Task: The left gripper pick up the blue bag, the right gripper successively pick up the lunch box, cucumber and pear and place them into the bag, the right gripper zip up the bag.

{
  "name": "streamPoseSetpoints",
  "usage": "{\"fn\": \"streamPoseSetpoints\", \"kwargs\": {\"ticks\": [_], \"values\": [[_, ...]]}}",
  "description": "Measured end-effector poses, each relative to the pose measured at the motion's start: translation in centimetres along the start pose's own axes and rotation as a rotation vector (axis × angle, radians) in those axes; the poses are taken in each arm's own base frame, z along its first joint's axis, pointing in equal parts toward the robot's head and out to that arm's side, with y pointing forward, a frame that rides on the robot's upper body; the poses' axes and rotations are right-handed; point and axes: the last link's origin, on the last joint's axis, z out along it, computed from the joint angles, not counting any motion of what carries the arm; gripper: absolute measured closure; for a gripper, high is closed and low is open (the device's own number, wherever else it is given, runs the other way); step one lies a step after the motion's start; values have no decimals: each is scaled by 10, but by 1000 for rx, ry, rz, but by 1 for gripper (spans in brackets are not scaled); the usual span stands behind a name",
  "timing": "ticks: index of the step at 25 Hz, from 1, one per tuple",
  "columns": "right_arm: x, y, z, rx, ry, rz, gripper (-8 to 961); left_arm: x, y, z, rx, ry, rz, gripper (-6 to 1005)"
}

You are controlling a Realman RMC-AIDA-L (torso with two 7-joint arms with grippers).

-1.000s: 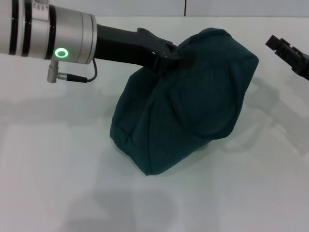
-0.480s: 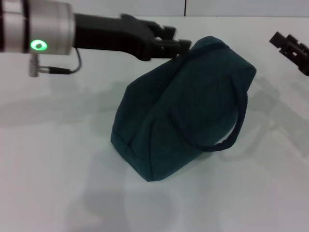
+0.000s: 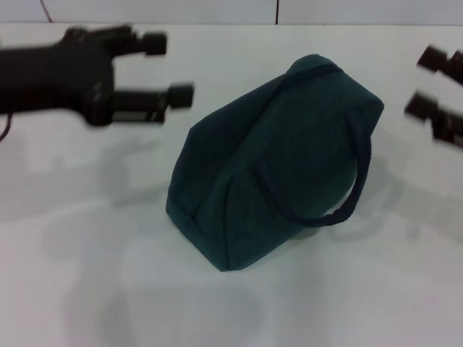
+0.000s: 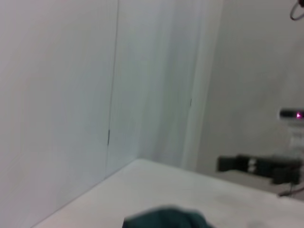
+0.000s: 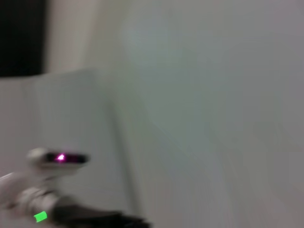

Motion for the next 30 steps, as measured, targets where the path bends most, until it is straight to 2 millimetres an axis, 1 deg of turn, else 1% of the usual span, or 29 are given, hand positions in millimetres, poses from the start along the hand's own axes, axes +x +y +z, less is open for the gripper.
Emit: {"fn": "streamPoseSetpoints", "kwargs": {"ticks": [1, 2, 3, 5, 6, 8, 9, 11, 13, 16, 21, 22, 23, 30], "values": [[0, 5, -1, -42, 28, -15, 67, -13, 5, -12, 5, 4, 14, 229], [0, 10, -2, -80, 53, -29, 67, -31, 11, -25, 17, -5, 30, 201], [1, 16, -3, -115, 82, -40, 67, -35, 12, -27, 20, -7, 32, 174], [7, 24, -7, -158, 117, -51, 67, -55, 18, -36, 32, -23, 28, 118], [12, 30, -8, -178, 130, -56, 67, -66, 21, -40, 36, -32, 22, 119], [21, 40, -11, -201, 145, -64, 67, -85, 25, -44, 37, -52, -12, 122], [26, 45, -13, -208, 152, -65, 67, -99, 27, -45, 35, -66, -43, 123], [37, 53, -17, -211, 174, -60, 67, -119, 30, -45, 29, -79, -86, 124], [49, 59, -21, -192, 198, -44, 67, -139, 34, -44, 17, -88, -107, 124], [69, 62, -29, -137, 239, -10, 67, -160, 38, -42, 4, -101, -108, 124], [97, 64, -38, -63, 307, 15, 67, -187, 39, -37, 19, -125, -129, 124], [97, 64, -38, -63, 307, 15, 67, -190, 39, -36, 19, -127, -137, 124], [104, 63, -41, -33, 330, 11, 67, -192, 38, -35, 18, -126, -141, 124], [111, 64, -44, -29, 372, 4, 67, -197, 40, -33, 4, -143, -152, 124]]}}
